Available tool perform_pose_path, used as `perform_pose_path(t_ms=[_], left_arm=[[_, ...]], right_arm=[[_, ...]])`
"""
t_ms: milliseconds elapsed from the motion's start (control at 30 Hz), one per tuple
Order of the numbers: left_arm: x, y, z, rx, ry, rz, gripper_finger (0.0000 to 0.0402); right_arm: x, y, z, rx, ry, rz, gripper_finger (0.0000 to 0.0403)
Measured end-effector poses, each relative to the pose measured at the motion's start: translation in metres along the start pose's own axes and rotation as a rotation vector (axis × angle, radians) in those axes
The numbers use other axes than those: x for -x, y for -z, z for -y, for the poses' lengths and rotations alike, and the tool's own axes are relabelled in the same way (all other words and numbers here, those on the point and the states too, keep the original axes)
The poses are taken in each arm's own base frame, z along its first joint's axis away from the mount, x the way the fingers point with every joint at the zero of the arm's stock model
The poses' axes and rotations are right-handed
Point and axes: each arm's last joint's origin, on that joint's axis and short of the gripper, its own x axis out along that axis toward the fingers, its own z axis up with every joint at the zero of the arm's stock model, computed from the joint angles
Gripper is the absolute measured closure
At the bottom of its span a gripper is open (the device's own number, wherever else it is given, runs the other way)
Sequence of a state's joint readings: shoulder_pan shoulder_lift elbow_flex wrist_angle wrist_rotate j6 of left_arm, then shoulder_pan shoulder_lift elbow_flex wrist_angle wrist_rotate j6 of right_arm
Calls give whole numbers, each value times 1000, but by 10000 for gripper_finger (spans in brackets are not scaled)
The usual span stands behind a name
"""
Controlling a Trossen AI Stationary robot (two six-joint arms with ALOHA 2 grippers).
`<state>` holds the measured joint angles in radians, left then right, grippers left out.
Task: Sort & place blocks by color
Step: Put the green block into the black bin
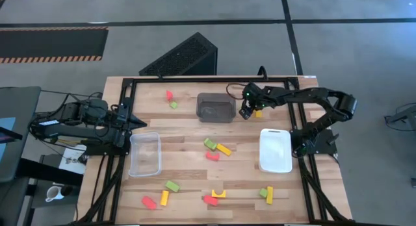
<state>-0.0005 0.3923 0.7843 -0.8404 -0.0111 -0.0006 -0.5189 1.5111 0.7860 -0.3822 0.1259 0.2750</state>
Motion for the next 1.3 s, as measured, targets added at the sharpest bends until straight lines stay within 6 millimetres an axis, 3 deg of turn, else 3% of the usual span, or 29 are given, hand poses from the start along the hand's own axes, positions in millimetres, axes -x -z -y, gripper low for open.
perform_pose_path(t_ms=[333, 1300], left_arm=[[0, 0, 0, 0, 0, 0, 401], [0, 0, 0, 0, 0, -1, 401]], right_arm=[[2, 3, -14, -27, 48, 34, 126], [-12, 24, -6, -102, 68, 36, 127]])
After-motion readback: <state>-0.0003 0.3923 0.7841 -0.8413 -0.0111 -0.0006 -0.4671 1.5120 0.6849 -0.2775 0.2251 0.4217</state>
